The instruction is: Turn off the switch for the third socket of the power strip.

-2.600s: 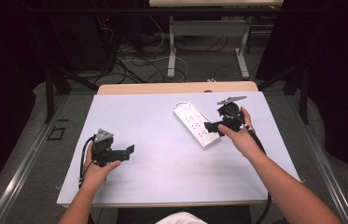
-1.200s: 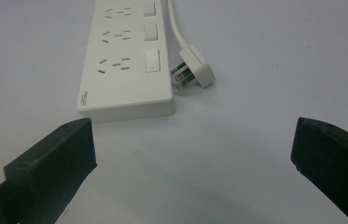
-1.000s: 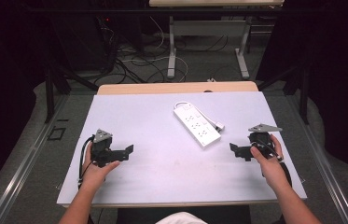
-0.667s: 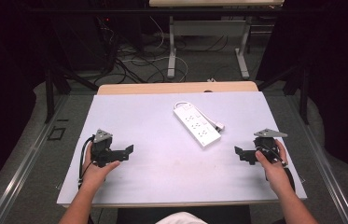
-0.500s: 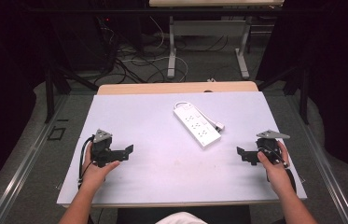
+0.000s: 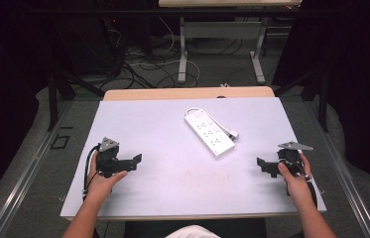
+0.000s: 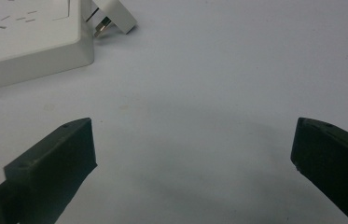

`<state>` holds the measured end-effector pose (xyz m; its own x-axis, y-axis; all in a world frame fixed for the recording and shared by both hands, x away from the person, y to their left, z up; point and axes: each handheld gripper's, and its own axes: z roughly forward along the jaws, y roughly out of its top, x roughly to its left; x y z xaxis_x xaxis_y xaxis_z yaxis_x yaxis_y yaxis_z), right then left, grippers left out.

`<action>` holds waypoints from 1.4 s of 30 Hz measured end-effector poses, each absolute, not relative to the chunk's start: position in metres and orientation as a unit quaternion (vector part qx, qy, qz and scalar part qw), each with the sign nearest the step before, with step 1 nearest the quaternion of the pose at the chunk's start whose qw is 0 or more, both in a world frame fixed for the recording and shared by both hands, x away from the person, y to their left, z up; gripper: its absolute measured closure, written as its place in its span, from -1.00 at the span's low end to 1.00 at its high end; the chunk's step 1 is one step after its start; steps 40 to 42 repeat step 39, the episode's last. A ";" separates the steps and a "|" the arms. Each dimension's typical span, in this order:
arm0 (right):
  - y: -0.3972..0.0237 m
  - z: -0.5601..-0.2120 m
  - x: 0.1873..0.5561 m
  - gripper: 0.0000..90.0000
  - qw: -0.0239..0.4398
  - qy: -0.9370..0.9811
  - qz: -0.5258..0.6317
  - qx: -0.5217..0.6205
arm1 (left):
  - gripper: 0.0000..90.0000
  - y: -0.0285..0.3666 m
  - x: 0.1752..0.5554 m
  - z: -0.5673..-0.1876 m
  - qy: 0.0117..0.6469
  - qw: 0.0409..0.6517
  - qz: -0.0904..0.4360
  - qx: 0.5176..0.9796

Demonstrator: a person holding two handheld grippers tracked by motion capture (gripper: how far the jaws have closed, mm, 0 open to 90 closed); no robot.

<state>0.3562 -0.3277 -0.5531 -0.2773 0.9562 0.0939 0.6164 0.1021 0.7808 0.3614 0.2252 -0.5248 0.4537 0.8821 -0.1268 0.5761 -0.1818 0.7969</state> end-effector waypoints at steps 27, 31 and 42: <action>-0.333 -0.559 0.358 -1.00 0.214 0.698 0.372 0.574 | -0.95 0.226 0.363 -0.526 0.488 0.407 0.182 0.750; -0.334 -0.559 0.358 -1.00 0.213 0.698 0.372 0.574 | -0.95 0.227 0.363 -0.527 0.488 0.408 0.183 0.750; -0.335 -0.558 0.358 -1.00 0.216 0.696 0.370 0.576 | -0.95 0.227 0.362 -0.527 0.490 0.411 0.187 0.746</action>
